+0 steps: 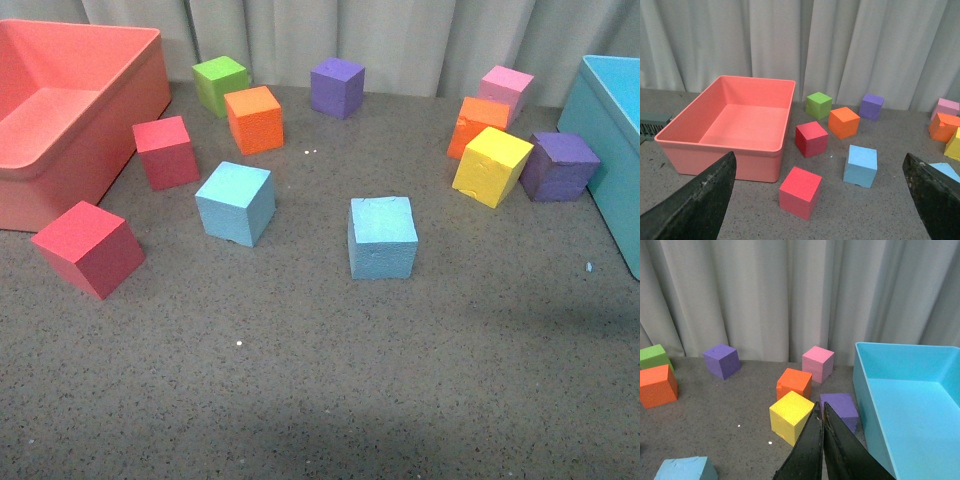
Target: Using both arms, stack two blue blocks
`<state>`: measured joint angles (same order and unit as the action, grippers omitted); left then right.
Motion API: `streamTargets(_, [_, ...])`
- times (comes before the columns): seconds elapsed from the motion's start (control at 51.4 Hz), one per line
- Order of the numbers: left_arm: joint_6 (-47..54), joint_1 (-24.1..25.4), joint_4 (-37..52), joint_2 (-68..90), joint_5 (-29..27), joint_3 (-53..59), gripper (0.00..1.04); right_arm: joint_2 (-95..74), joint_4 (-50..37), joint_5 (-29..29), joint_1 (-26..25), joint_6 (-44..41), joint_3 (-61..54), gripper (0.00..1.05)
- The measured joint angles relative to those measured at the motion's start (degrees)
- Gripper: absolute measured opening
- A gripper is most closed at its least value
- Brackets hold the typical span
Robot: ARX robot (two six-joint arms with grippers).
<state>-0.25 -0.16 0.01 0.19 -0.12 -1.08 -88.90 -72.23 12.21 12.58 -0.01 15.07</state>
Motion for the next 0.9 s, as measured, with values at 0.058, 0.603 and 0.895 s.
streamTargets(0.058, [0.00, 0.00, 0.00, 0.00, -0.02, 0.00, 0.98, 2.84, 0.74, -0.96, -0.87, -0.02, -1.75, 0.01])
streamTargets(0.603, [0.00, 0.00, 0.00, 0.00, 0.00, 0.00, 0.98, 32.81, 20.22, -8.37, -8.35, -0.02, -11.96, 0.01])
streamTargets(0.895, [0.00, 0.00, 0.00, 0.00, -0.02, 0.00, 0.98, 47.58, 32.41, -12.09, -12.44, 0.00, -14.40, 0.01])
